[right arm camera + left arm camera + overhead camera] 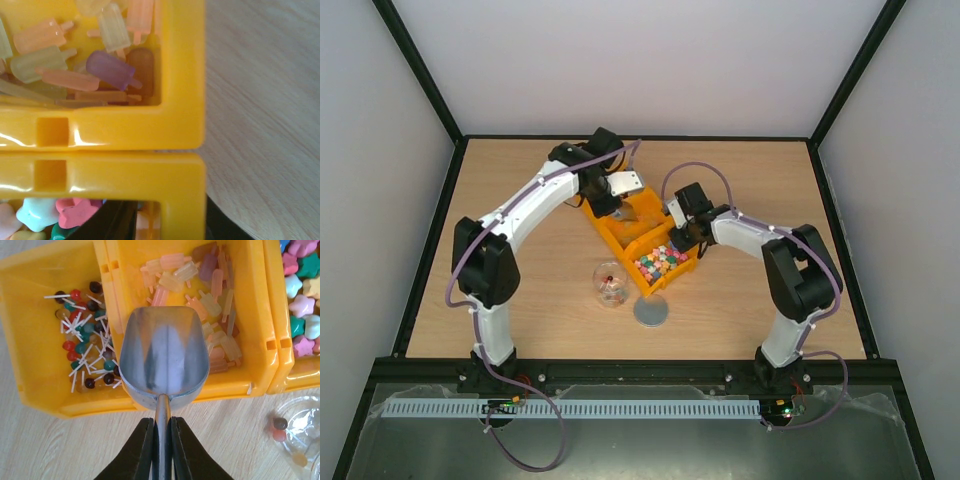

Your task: Pack the candies

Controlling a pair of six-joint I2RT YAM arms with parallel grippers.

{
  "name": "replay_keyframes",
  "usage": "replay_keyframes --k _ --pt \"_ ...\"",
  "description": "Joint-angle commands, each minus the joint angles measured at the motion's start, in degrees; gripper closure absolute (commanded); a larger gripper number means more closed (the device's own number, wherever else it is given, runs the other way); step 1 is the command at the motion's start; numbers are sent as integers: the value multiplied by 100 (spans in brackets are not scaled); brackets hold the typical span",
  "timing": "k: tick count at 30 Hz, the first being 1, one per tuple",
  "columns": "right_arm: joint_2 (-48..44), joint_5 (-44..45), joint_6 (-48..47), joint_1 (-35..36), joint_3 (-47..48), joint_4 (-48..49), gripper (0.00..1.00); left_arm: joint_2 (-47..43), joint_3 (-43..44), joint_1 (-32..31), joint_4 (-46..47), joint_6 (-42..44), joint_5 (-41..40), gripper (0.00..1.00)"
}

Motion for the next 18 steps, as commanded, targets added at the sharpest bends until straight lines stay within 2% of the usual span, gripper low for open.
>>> replay_keyframes --k 1,7,18 --pt "258 -187 278 -25 290 -462 76 -412 -56 150 460 -304 40 98" --pt "190 -694 432 -416 324 -439 98 -687 -147 508 780 -602 337 98" --pt "498 -3163 641 -1367 549 -565 99 -1068 -333 830 1296 -1011 1060 98"
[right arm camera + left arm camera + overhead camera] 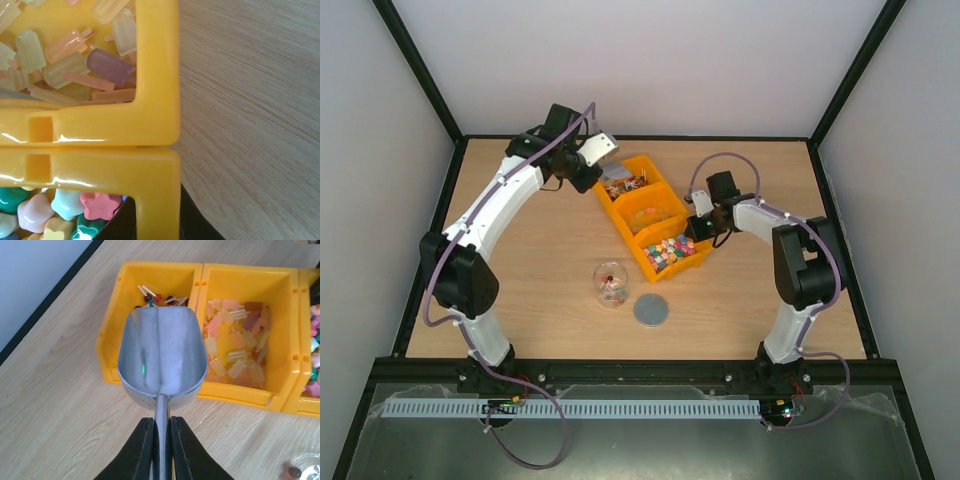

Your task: Pack the candies

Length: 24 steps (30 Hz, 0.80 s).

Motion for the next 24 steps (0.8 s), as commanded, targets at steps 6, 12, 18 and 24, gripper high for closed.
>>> replay_keyframes --k 6,12,18,24 --pt "410 -2484 600 -691 209 -88 99 -328 -232 46 292 -280 480 98" --pt "441 -3223 882 -781 12 209 99 -358 -239 104 290 -291 623 98" --pt "427 -3438 1060 -803 -234 504 99 -441 -295 145 277 -245 721 98" --pt "137 -2195 706 -707 -308 487 99 -591 -465 141 106 217 788 98"
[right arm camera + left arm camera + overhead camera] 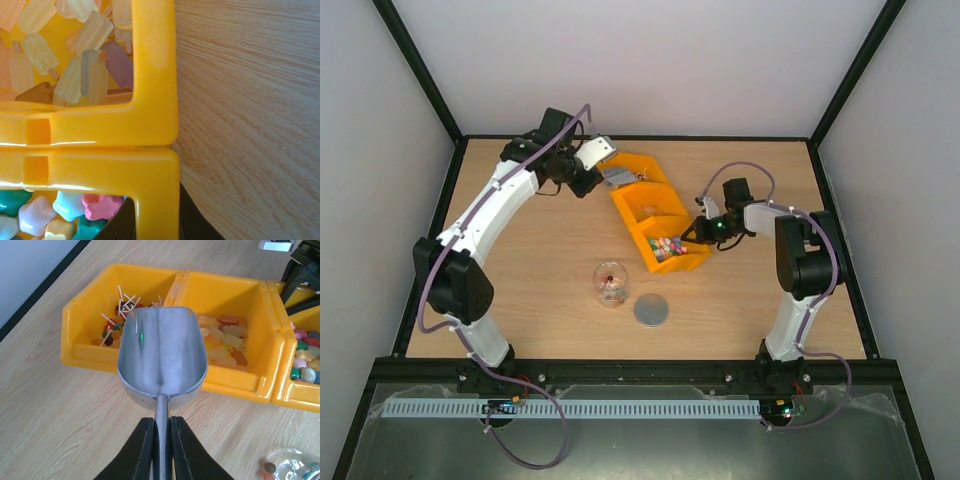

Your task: Pack the candies

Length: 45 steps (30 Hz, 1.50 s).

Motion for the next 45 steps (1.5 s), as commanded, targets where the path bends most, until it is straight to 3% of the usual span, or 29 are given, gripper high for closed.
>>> replay_keyframes --k 1,7,12,22,45 --pt "-393 434 -121 67 -73 77 99 -331 -118 17 -152 498 153 98" --pt "-681 1132 -203 204 -168 87 99 -329 -146 -160 -847 1472 -194 98" --pt "-866 1619 -238 453 -205 203 99 -327 -211 -402 -1188 1772 -489 98" --pt "-912 2521 -478 993 -48 242 99 201 72 -742 -1476 1731 -1214 98" --pt "-852 3379 -605 1385 93 281 99 1981 1626 -1353 -2626 1485 -2445 98"
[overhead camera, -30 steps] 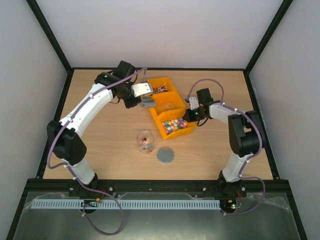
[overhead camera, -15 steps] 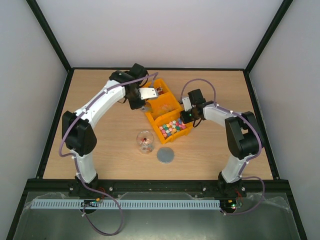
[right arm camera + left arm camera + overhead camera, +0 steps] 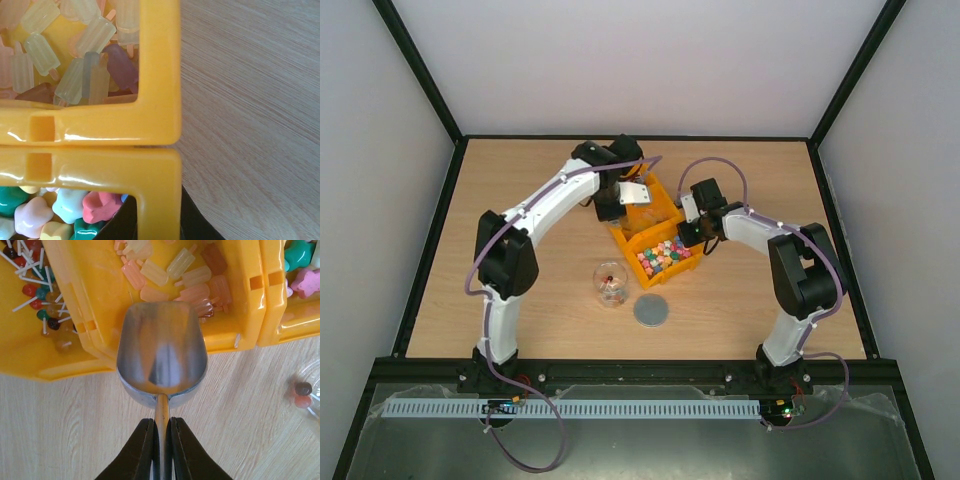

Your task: Pack the candies

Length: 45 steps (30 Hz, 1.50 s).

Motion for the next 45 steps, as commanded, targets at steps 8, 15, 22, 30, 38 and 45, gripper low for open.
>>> replay_keyframes --k 8,15,22,30,38,45 --pt "-108 112 -161 162 264 237 99 839 734 -152 -769 -183 -549 98" --pt "-104 -59 -274 187 247 260 99 807 271 89 -192 -313 430 98" --pt "-79 -235 -477 191 282 278 99 0 -1443 298 1394 -239 1389 98" --pt "-84 -428 -773 185 257 287 99 -192 -2334 446 2664 -502 1966 98" --pt "-7 -608 -1039 190 323 240 99 -102 -2439 439 3537 -864 2495 98" --pt "-21 -567 -1128 187 302 162 99 -635 -3062 454 3981 -229 2329 98"
